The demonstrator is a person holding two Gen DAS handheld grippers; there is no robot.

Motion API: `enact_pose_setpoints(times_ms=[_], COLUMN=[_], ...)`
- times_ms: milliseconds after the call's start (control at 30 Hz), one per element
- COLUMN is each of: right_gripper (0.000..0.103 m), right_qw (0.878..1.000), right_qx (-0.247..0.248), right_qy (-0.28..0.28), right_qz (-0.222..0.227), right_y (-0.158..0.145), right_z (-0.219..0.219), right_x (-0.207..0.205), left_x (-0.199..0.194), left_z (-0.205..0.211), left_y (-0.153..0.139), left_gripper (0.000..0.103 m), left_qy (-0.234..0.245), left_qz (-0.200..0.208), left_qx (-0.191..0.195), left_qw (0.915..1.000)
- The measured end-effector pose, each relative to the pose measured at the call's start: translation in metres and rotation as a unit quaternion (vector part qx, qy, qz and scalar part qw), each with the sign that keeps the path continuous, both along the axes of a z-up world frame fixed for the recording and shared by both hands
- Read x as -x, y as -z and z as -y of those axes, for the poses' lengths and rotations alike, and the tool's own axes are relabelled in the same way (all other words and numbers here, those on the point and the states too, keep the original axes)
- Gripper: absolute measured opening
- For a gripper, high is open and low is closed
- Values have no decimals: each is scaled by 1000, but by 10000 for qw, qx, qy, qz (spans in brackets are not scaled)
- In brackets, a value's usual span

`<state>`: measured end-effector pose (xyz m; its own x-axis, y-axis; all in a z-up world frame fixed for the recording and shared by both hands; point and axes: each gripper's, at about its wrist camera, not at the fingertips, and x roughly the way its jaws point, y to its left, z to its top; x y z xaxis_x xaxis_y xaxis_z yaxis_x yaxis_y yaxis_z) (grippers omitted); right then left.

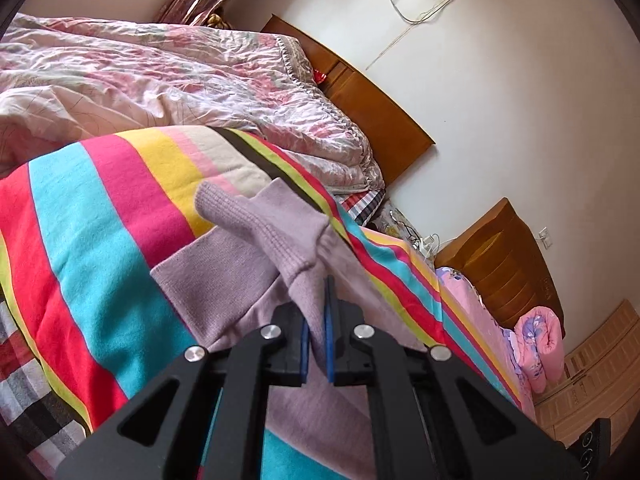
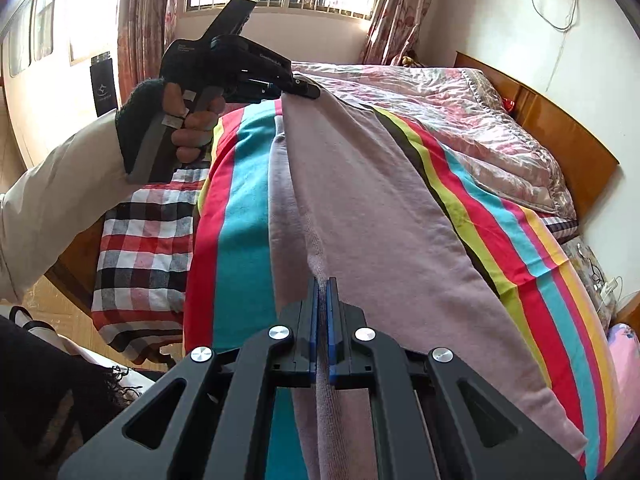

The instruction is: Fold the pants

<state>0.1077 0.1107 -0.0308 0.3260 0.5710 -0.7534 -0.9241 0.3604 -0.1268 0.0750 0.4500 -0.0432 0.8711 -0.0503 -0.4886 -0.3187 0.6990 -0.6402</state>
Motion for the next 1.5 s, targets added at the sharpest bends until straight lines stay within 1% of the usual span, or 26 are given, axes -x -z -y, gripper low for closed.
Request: enact_pose_setpoints(times_ms=[100,133,200,333,367,400,433,467,500,533,567,633,700,733,800,867,900,1000,1067,1133,1167,1233,1300,1367,1433,1500], right_gripper=[3,3,4,7,13,15,27,53,62,63,63,63,63,63,63,65,65,65,65,71,75,75,75,73,70,72], right_qw=[9992,9991,9990,9991,9989,9987,9983,9976,9970,9956,9932,9887,9855,9846,9823,9797,9814,9757,9775,9749,9716,9667,9595,9491,9464,9330], right_qx=[385,395,303,284,248,194,141,84,-58,-292,-522,-854,-923,-825,-517,-286,-339,-570,-874,-1073,-1060,-675,-556,-519,-951,-911], right_qy=[16,17,76,55,55,44,5,-17,-4,-5,16,289,651,816,930,836,782,558,722,1320,1728,2323,2563,2769,2738,3249], right_qz=[-140,-170,-306,-325,-382,-466,-573,-684,-768,-890,-1041,-1196,-1264,-1307,-1540,-1802,-1723,-2041,-1777,-1438,-1221,-838,-1028,-1412,-1425,-1250], right_y=[34,40,38,39,40,40,39,36,31,24,17,7,7,11,24,39,39,28,8,-7,-9,0,18,38,33,26], right_z=[-10,-10,-8,-7,-7,-5,-4,-1,3,9,15,26,35,38,41,42,46,63,88,119,135,157,177,197,211,222], right_x=[-2,-2,-4,-2,-2,-3,-4,-4,-4,-5,-7,-16,-27,-31,-34,-27,-22,-20,-29,-53,-70,-103,-138,-171,-183,-190], left_x=[-5,-5,-2,-4,-4,-4,-2,3,10,16,18,9,-15,-28,-48,-63,-66,-78,-82,-86,-91,-106,-120,-130,-136,-135], left_z=[-4,-6,-8,-3,-1,1,4,7,13,22,33,57,85,98,120,130,132,144,152,172,186,221,252,277,290,295], left_y=[39,46,47,35,32,29,23,15,2,-13,-27,-42,-41,-33,-12,13,21,18,1,-22,-32,-40,-33,-19,-1,16], left_gripper=[6,6,9,11,18,35,42,65,83,85,86,91,92,92,92,92,92,93,93,93,95,98,98,98,98,98], left_qy=[12,29,-14,-84,-115,-177,-213,-478,-988,-1374,-1362,-781,-47,262,542,712,669,638,542,714,888,1375,1754,2016,2192,2182], left_qz=[-435,-402,-339,-457,-535,-634,-621,-683,-846,-888,-726,-475,-543,-668,-1135,-1631,-1758,-2116,-2083,-1728,-1574,-1339,-1405,-1530,-1753,-2044], left_qx=[174,213,218,-99,-206,-310,-345,-502,-857,-1231,-1469,-1591,-1643,-1723,-1918,-1929,-2089,-2500,-2591,-2784,-2883,-3032,-3135,-3182,-3169,-3206], left_qw=[9989,9990,9992,9989,9983,9973,9972,9953,9878,9788,9770,9830,9849,9824,9733,9649,9597,9427,9416,9421,9403,9334,9226,9136,9060,8988])
